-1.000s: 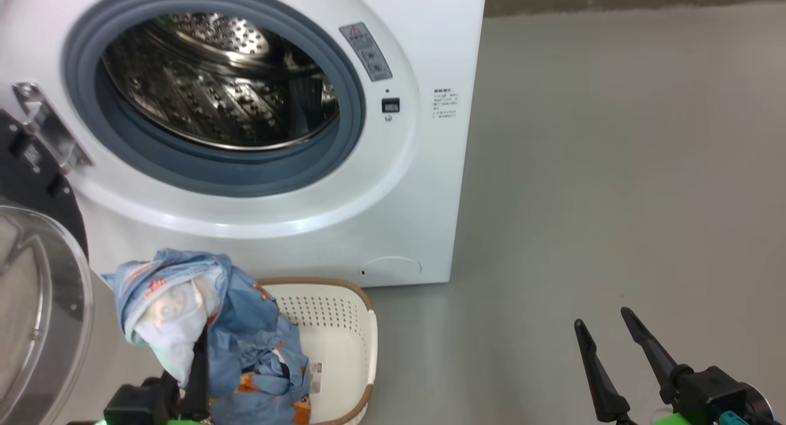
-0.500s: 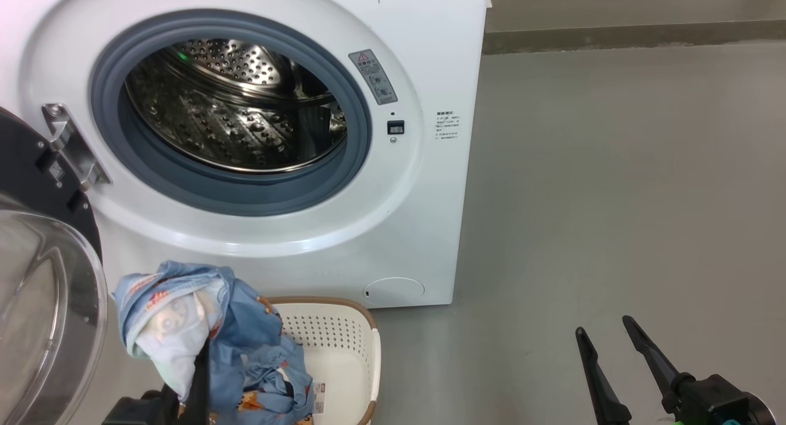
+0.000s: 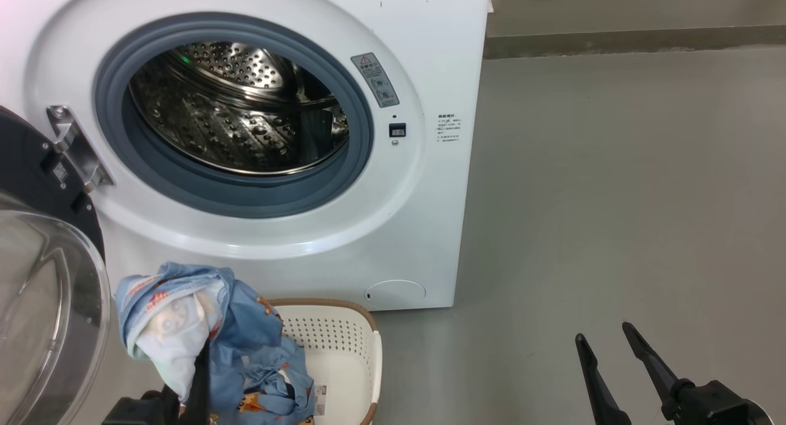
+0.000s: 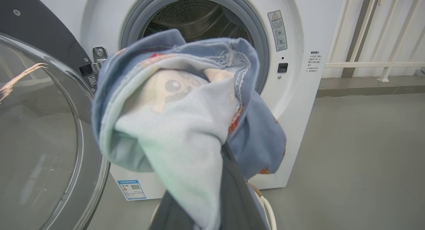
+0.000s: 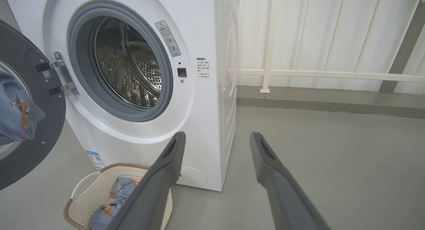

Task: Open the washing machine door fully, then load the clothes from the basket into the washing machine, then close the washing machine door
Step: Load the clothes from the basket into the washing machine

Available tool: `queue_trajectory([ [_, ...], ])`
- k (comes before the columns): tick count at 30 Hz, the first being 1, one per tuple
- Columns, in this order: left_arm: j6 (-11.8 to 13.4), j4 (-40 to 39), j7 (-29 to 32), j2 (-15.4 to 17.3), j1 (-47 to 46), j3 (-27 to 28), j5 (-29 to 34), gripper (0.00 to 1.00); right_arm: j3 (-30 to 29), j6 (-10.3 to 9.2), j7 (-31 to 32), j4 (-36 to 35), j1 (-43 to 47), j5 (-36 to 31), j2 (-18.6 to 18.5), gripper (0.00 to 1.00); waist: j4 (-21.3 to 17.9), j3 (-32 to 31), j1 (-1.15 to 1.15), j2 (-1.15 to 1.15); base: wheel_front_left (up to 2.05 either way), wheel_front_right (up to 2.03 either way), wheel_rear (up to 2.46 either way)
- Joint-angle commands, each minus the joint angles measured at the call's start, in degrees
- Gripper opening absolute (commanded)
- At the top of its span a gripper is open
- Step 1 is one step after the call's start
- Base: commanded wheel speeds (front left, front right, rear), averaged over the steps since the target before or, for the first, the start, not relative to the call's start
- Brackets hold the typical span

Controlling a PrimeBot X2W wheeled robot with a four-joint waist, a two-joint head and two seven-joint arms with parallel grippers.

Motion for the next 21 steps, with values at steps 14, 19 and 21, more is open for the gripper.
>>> queue_trajectory([
  [14, 0.24, 2.23, -0.99, 0.59, -4.23, 1.35, -1.72, 0.00, 1.94, 0.36, 0.49, -2.21, -1.65, -0.75, -0.28, 1.00, 0.49, 1.42, 0.00, 0.00, 0.00, 0.00, 0.00],
  [19, -0.56, 6.02, -1.32, -0.09, -7.77, 0.90, -2.45, 0.00, 2.59, 0.36, 0.86, -3.07, -2.31, -0.76, -0.38, 1.00, 0.53, 3.83, 0.00, 0.00, 0.00, 0.00, 0.00],
  [21, -0.94, 8.03, -1.44, -0.53, -9.94, 0.76, -2.84, 0.00, 2.93, 0.36, 0.84, -3.48, -3.00, -0.59, -0.74, 1.00, 0.46, 5.42, 0.00, 0.00, 0.00, 0.00, 0.00],
])
